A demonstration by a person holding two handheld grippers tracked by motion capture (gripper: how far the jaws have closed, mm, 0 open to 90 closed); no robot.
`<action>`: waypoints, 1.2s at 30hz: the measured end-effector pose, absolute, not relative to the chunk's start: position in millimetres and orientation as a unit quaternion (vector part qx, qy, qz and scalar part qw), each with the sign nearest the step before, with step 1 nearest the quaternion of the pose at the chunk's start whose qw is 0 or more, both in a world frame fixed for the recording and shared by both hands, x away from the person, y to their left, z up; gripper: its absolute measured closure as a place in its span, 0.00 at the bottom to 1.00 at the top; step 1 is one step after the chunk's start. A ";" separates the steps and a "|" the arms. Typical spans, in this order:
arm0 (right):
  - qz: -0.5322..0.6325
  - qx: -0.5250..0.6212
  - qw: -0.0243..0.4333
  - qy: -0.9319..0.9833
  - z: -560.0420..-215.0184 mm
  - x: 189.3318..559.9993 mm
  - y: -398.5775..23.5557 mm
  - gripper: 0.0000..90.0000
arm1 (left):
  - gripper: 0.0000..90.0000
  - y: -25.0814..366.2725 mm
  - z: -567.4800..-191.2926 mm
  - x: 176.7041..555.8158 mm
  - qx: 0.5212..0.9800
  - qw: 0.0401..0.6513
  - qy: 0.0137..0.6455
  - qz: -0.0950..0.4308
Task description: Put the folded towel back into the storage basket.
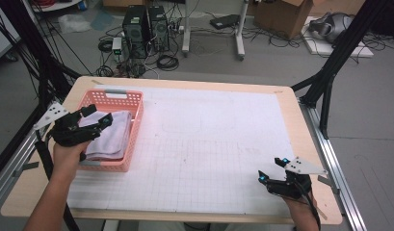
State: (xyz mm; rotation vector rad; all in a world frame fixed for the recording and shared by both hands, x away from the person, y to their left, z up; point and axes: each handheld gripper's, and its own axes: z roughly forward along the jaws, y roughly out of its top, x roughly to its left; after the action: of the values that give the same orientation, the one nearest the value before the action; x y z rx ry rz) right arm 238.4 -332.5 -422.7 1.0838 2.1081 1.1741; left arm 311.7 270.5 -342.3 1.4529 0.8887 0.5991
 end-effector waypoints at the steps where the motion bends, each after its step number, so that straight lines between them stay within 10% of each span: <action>1: 0.431 0.396 0.247 0.772 -422.5 238.4 -332.1 0.23 | 0.23 266.1 -340.5 309.6 0.635 0.621 0.380 0.259; 36: 0.451 0.395 0.253 0.759 -417.1 232.9 -338.4 0.23 | 0.25 118.1 -398.3 265.9 0.717 0.610 0.290 0.174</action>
State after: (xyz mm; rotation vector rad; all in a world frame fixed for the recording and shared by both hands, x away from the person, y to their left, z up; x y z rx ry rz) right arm 232.9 -338.4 -417.1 1.0746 2.0630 1.2261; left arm 265.9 118.1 -398.3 1.6544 0.6693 0.4020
